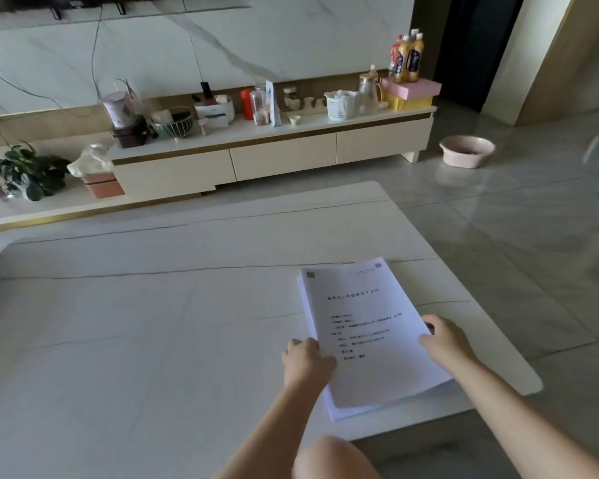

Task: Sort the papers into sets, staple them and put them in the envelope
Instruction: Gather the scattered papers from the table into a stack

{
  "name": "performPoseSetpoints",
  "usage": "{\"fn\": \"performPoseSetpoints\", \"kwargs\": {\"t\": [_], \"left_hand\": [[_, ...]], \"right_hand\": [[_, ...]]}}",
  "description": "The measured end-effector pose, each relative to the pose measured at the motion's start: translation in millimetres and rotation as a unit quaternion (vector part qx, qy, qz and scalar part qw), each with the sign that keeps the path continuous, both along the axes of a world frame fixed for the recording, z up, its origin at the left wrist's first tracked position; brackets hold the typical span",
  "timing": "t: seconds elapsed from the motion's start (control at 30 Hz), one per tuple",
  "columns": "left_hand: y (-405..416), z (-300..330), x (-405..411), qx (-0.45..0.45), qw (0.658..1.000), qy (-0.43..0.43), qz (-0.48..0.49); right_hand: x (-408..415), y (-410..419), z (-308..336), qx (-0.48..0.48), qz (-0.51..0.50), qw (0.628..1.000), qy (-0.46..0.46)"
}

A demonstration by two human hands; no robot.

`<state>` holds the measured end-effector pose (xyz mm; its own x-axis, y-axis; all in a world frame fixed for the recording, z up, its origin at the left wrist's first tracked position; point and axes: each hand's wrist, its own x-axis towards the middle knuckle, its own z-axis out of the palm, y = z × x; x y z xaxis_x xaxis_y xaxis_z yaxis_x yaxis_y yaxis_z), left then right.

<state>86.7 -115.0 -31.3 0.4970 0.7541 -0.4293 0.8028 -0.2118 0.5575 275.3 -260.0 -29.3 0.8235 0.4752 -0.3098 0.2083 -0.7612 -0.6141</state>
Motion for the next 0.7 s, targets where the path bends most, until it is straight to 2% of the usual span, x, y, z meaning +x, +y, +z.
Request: {"fn": "performPoseSetpoints", "kwargs": {"t": [0.07,0.1,0.2,0.3,0.5,0.6,0.7], "left_hand": [[-0.1,-0.3,2.4,-0.026,0.997,-0.046,0.053],[-0.2,0.0,4.7,-0.067,0.99,-0.081,0.092],[-1.1,4.2,8.2,-0.168,0.949,-0.162,0.214],[2.6,7.7,7.4,-0.21,0.916,-0.191,0.283],[16.5,11.2,9.4,-0.253,0.901,-0.191,0.298],[25.2,7.5,7.8,-0.199,0.923,-0.169,0.282],[34.1,7.5,6.3,-0.183,0.92,-0.187,0.293]], "right_hand": [[5.8,-1.7,-3.6,-0.04,-0.001,0.999,-0.025],[7.8,-2.3,-4.1,-0.055,-0.002,0.998,-0.027],[9.9,0.2,-2.0,-0.061,0.007,0.998,-0.01],[8.2,3.5,0.5,-0.04,0.006,0.999,0.017],[1.8,9.4,-1.3,0.011,0.001,0.999,0.044],[-4.4,16.2,-1.1,0.006,0.022,0.999,0.032],[-9.6,23.8,1.8,-0.005,0.042,0.999,0.018]]}}
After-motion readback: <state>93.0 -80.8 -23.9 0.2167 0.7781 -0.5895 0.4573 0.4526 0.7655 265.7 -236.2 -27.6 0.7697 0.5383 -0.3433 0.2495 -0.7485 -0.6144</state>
